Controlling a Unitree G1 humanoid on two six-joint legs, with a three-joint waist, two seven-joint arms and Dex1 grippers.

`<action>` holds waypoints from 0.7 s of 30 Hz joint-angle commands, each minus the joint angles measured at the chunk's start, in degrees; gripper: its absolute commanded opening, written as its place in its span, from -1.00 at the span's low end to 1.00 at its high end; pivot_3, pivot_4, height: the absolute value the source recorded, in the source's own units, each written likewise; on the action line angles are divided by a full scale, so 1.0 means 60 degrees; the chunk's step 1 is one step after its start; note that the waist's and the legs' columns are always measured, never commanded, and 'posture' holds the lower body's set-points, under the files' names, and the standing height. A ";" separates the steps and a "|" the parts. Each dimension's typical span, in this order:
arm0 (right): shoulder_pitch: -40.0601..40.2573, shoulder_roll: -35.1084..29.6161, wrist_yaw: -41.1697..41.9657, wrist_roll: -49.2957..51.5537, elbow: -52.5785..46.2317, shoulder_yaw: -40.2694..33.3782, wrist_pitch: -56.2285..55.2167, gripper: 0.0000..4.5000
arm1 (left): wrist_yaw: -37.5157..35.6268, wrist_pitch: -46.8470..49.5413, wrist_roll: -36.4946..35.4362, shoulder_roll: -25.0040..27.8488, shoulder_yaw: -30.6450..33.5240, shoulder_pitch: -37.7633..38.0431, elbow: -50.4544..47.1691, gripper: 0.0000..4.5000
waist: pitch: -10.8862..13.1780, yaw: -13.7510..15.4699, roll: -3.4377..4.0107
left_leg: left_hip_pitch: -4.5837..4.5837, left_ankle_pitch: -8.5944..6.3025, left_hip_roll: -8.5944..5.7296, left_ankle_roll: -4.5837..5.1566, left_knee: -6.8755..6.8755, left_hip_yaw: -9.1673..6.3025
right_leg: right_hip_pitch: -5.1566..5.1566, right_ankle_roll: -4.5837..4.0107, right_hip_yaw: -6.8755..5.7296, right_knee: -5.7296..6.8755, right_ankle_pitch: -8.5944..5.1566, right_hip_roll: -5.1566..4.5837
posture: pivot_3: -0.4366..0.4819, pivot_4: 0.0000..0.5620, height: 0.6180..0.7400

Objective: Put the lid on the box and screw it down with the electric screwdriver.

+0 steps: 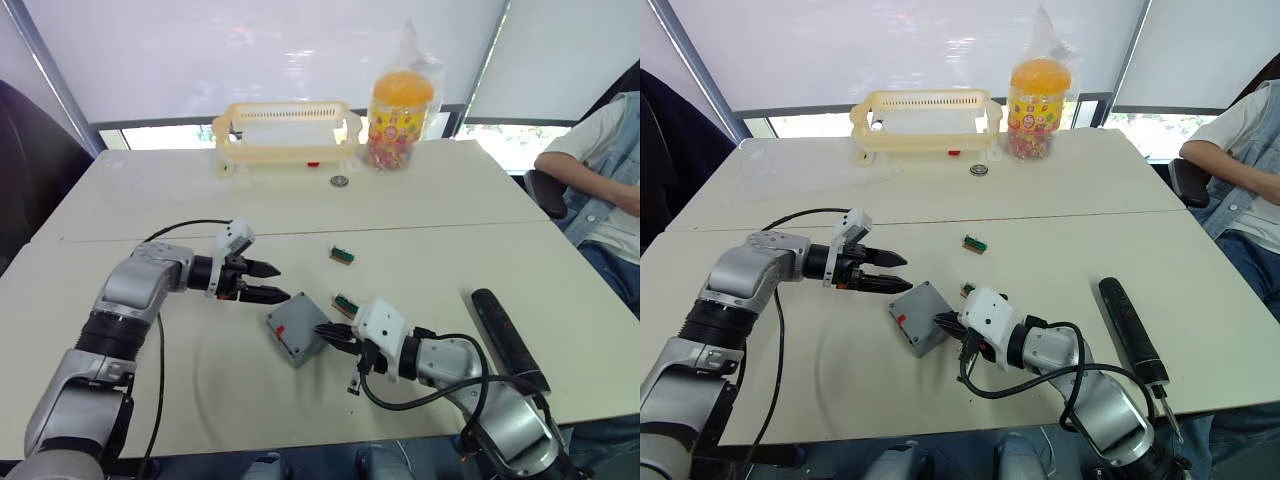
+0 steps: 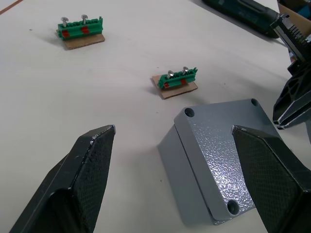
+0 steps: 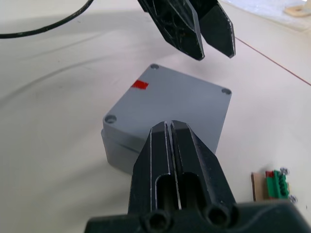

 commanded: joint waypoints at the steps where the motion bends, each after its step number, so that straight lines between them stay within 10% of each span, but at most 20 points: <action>1: -0.0155 0.0092 0.0001 0.0136 -0.0061 -0.0015 0.0007 -0.98 | 0.0076 0.0012 -0.0143 0.0133 0.0296 -0.0274 -0.0187 0.75 | 0.0000 -0.0002 0.0000 | 0.0000 0.0000 0.0000 0.0000 0.0000 0.0000 | 0.0000 0.0000 0.0000 0.0000 0.0000 0.0000 | -0.05 -0.47 1.00; 21: 0.1111 -0.0564 0.0209 0.0269 0.0147 -0.0045 -0.0980 -0.98 | 0.0055 -0.1006 0.0474 0.0485 0.0033 -0.0004 0.0503 0.75 | 0.0004 0.0002 -0.0002 | -0.0004 -0.0001 0.0001 0.0002 -0.0002 0.0003 | 0.0000 0.0000 0.0001 -0.0011 0.0000 0.0000 | -0.05 -0.47 1.00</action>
